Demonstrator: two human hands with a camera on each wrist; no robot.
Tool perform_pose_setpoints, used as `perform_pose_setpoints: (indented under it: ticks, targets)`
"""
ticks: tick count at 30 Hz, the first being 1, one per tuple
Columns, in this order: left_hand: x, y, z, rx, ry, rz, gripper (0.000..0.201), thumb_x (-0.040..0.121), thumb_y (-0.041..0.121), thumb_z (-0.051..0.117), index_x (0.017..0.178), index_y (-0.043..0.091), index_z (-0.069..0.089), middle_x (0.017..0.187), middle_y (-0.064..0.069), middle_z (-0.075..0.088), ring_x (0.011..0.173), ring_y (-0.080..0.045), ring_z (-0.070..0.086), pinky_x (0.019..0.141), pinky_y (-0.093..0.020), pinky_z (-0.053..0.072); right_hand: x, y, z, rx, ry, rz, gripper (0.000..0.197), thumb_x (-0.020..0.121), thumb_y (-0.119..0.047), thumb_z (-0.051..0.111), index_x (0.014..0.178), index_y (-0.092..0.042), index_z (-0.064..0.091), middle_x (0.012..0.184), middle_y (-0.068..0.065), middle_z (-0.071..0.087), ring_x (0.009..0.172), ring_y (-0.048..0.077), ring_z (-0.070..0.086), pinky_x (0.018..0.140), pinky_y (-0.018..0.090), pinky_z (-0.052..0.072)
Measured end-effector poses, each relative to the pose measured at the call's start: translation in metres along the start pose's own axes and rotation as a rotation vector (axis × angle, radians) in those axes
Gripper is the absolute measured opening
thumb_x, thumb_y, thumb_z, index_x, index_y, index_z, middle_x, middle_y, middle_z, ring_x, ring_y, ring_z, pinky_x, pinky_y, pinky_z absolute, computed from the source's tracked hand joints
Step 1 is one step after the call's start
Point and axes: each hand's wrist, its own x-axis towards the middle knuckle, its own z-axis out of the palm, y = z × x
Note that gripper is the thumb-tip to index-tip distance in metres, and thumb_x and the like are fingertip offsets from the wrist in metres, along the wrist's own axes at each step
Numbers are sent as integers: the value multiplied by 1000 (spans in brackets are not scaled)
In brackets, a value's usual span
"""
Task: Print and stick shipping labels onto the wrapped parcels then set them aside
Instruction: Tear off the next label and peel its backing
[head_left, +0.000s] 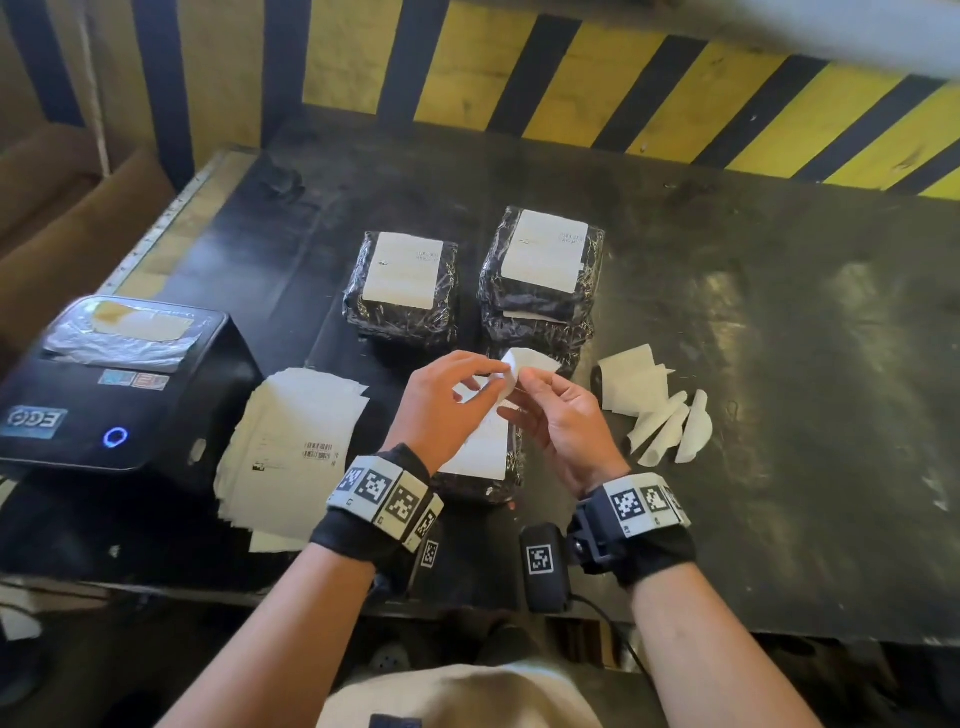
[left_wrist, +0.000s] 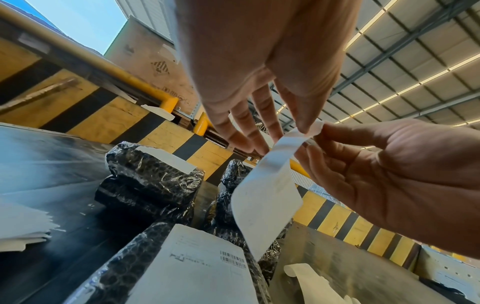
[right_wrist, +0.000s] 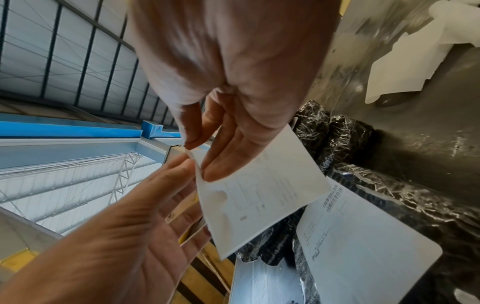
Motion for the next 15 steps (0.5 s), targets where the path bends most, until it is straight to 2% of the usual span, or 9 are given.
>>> perform_pose_setpoints:
  ticks: [5,9,15]
  targets:
    - [-1,0,-1,-6,-1,-9,26,87,29,66,110,18,72,108,5,68,85,-8,63,70,-11,52,1,0,2,-42,-11,0,20,97,-13,51,102,-6,69,94,7,74,89,16,70,83,30,58]
    - [-1,-1,-1,-2,0,-10,25,88,27,66,110,17,72,109,5,68,84,-7,62,69,-7,49,0,-1,5,-40,-13,10,20,98,-11,50,102,-6,68,90,5,75,83,14,71,79,27,58]
    - [-2,-2,-1,-2,8,-10,26,88,29,66,110,17,72,109,4,68,84,-7,63,68,-7,49,0,-2,7,-111,-30,-3,22,99,-9,47,110,-3,66,104,10,71,96,16,68,82,26,57]
